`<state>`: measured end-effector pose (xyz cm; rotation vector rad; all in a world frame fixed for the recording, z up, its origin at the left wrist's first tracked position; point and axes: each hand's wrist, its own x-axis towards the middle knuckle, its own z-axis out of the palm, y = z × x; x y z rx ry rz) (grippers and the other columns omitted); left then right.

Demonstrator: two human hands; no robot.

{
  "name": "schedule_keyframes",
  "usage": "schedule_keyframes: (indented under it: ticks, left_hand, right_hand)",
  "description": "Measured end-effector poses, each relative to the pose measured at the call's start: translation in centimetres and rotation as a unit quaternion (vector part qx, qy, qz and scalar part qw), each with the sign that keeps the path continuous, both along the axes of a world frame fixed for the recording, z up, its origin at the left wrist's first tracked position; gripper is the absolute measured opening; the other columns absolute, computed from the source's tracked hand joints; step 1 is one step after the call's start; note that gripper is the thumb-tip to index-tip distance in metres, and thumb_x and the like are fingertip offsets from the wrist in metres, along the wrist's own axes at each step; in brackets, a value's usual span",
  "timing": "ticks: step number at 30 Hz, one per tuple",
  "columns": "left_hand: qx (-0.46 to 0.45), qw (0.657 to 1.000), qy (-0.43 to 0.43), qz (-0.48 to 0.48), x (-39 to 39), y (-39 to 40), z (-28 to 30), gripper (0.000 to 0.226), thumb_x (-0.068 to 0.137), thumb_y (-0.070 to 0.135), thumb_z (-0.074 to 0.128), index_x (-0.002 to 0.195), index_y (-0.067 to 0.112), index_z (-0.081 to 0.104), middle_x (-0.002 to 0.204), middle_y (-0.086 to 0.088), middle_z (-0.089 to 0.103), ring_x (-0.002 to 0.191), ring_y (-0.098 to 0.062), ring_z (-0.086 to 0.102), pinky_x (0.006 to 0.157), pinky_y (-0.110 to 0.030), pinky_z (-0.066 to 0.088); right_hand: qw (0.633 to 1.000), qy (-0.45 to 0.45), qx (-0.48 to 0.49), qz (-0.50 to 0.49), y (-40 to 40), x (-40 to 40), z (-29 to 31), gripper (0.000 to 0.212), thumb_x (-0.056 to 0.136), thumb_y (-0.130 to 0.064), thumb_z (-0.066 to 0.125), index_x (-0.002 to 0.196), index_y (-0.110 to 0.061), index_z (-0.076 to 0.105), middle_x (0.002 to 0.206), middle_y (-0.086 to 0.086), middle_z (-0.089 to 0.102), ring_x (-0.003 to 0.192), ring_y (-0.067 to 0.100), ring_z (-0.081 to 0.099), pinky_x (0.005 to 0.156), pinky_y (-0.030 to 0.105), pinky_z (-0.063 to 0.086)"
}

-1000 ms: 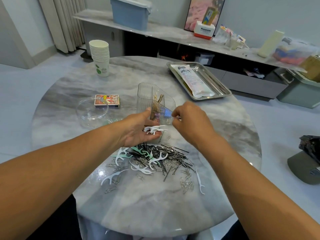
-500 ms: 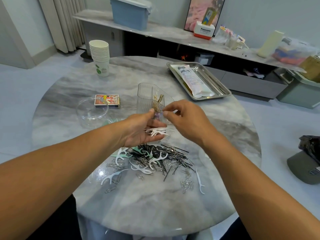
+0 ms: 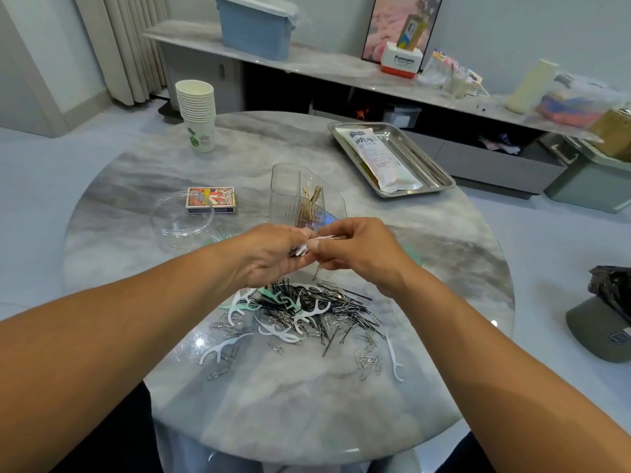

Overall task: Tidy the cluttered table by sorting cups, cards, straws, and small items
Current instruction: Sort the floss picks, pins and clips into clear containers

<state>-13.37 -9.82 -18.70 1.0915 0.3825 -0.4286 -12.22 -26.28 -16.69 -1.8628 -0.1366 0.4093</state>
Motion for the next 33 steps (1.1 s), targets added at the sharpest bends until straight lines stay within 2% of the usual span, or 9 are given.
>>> schedule_keyframes:
  ticks: [5,12,16,20,23,25,28,31,33]
  left_hand:
    - [0.002,1.0,-0.002,0.0,0.3,0.1,0.0,0.018,0.105,0.007,0.048,0.111,-0.004,0.06,0.098,-0.015,0.064,0.08,-0.016,0.064,0.069,-0.022,0.059]
    - [0.119,0.991,-0.01,-0.055,-0.2,-0.4,0.1,0.02,0.108,0.023,0.044,0.105,0.009,0.057,0.085,-0.008,0.055,0.058,-0.009,0.046,0.045,-0.017,0.035]
    - [0.137,0.981,-0.059,-0.121,-0.2,-0.3,0.3,0.018,0.107,0.017,0.046,0.112,0.008,0.06,0.089,-0.006,0.054,0.063,-0.009,0.045,0.057,-0.021,0.038]
    - [0.286,0.918,-0.153,-0.229,-0.4,-0.1,-0.1,0.012,0.104,0.025,0.054,0.109,0.016,0.061,0.088,-0.004,0.051,0.069,-0.009,0.046,0.064,-0.025,0.046]
    - [0.349,0.882,-0.178,-0.262,-0.9,-0.1,-0.2,0.019,0.103,0.03,0.056,0.118,0.018,0.054,0.079,-0.001,0.05,0.068,-0.011,0.047,0.068,-0.031,0.047]
    - [0.382,0.857,-0.197,-0.283,-1.1,-0.3,-0.1,0.013,0.105,0.031,0.051,0.114,0.022,0.051,0.078,0.0,0.049,0.069,-0.014,0.046,0.067,-0.032,0.044]
    - [0.341,0.881,-0.176,-0.278,-0.8,-0.4,-0.1,0.016,0.106,0.03,0.046,0.113,0.016,0.049,0.083,-0.004,0.044,0.068,-0.016,0.043,0.061,-0.033,0.042]
    - [0.246,0.935,-0.122,-0.226,-0.8,-0.6,0.3,0.009,0.107,0.02,0.043,0.106,0.013,0.047,0.08,-0.002,0.04,0.052,-0.006,0.039,0.047,-0.02,0.034]
    - [0.2,0.955,-0.098,-0.195,-0.8,-0.6,0.5,0.01,0.107,0.02,0.043,0.107,0.012,0.048,0.083,-0.003,0.041,0.051,-0.006,0.037,0.045,-0.019,0.03]
  right_hand:
    - [0.999,-0.027,0.0,-0.02,0.2,0.2,-0.6,0.021,0.083,-0.005,0.082,0.101,0.002,0.073,0.083,0.015,0.077,0.069,0.021,0.072,0.075,0.032,0.063]
    - [0.998,-0.008,0.013,-0.067,0.3,0.5,-1.0,0.011,0.083,0.0,0.08,0.092,0.0,0.073,0.074,0.012,0.075,0.067,0.021,0.071,0.075,0.032,0.063]
    - [0.993,0.02,0.043,-0.107,0.1,0.6,-0.8,0.01,0.084,0.001,0.078,0.092,0.004,0.072,0.076,0.013,0.074,0.066,0.019,0.071,0.071,0.028,0.063]
    - [0.993,0.022,0.042,-0.108,0.0,0.6,-0.7,0.003,0.087,0.003,0.075,0.088,0.003,0.072,0.079,0.015,0.073,0.065,0.02,0.071,0.066,0.025,0.061]
    - [0.997,0.002,0.018,-0.073,0.1,0.5,-0.8,0.002,0.087,0.004,0.074,0.088,0.003,0.072,0.079,0.014,0.073,0.066,0.02,0.072,0.065,0.025,0.06]
    - [0.998,-0.013,0.011,-0.058,0.1,0.4,-0.7,0.003,0.088,0.001,0.074,0.09,0.003,0.073,0.076,0.011,0.073,0.065,0.018,0.071,0.067,0.026,0.06]
    - [0.997,-0.011,0.055,-0.058,0.2,0.2,-0.2,0.014,0.094,-0.012,0.071,0.091,0.002,0.073,0.077,0.01,0.072,0.068,0.017,0.069,0.066,0.024,0.059]
    - [0.994,0.021,0.091,-0.056,-0.2,0.3,0.7,0.024,0.094,-0.03,0.072,0.094,-0.006,0.072,0.083,0.009,0.073,0.073,0.019,0.071,0.071,0.027,0.06]
    - [0.994,0.045,0.089,-0.04,-0.6,0.4,1.1,0.027,0.09,-0.027,0.077,0.103,-0.004,0.071,0.082,0.008,0.072,0.073,0.018,0.072,0.071,0.027,0.061]
